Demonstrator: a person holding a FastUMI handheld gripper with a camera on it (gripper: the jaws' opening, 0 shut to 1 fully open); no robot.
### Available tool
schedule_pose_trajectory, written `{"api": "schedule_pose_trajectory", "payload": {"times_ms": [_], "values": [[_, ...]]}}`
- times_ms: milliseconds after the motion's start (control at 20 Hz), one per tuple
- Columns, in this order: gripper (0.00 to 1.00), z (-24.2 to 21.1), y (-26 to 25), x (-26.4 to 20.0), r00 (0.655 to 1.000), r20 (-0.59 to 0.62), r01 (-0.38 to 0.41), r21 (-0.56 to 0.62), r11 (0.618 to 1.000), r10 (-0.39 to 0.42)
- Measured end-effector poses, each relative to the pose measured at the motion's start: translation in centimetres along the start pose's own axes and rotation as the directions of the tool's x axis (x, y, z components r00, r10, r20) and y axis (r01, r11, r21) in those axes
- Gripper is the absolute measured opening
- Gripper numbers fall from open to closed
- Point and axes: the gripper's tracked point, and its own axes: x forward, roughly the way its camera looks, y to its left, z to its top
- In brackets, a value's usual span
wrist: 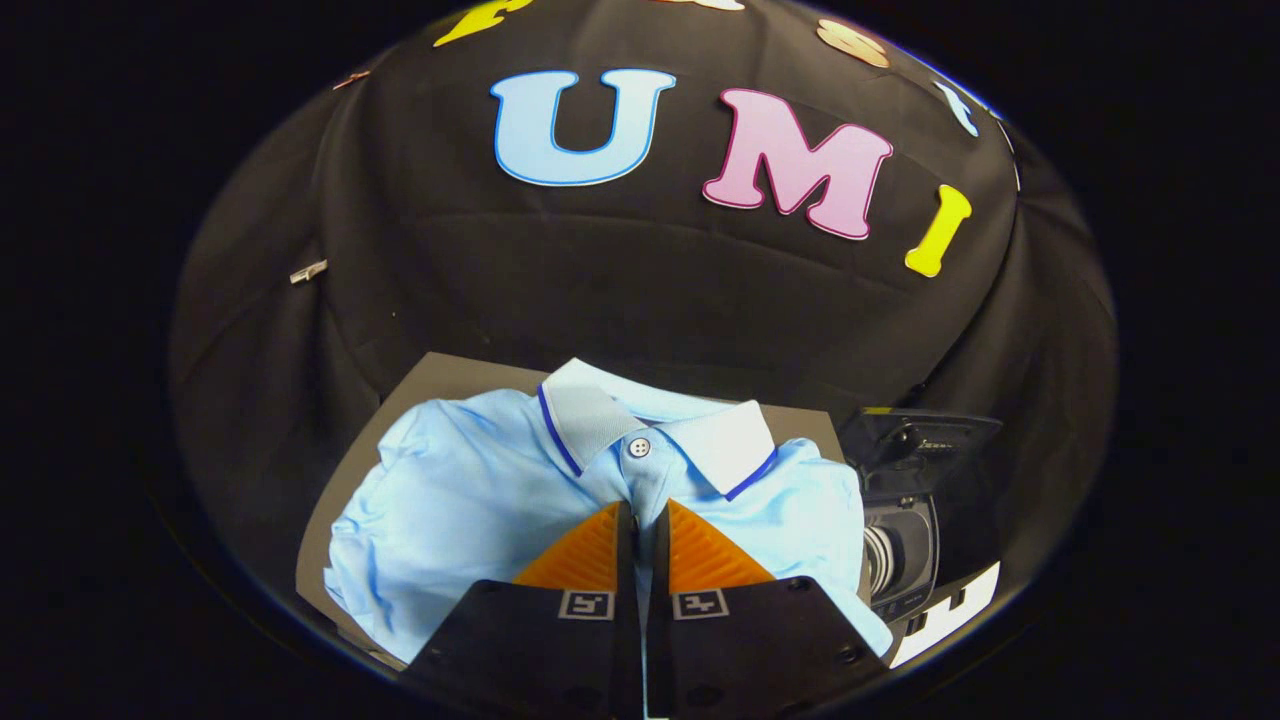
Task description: Put the clothes into the washing machine and then close the washing machine lid.
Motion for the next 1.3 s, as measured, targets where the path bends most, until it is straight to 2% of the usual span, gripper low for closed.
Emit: {"api": "schedule_pose_trajectory", "payload": {"times_ms": [350,600,950,1300], "values": [[0.07,3.3,-2.0,-5.1,0.993,0.086,0.08,-0.034,0.996,-0.077],[0.07,4.4,-4.4,-7.6,0.985,0.112,0.126,0.033,0.991,-0.129],[0.06,5.9,-11.8,-9.2,0.954,0.163,0.239,0.096,0.966,-0.252],[0.07,5.1,-19.6,-9.4,0.939,0.164,0.286,0.119,0.951,-0.303]]}}
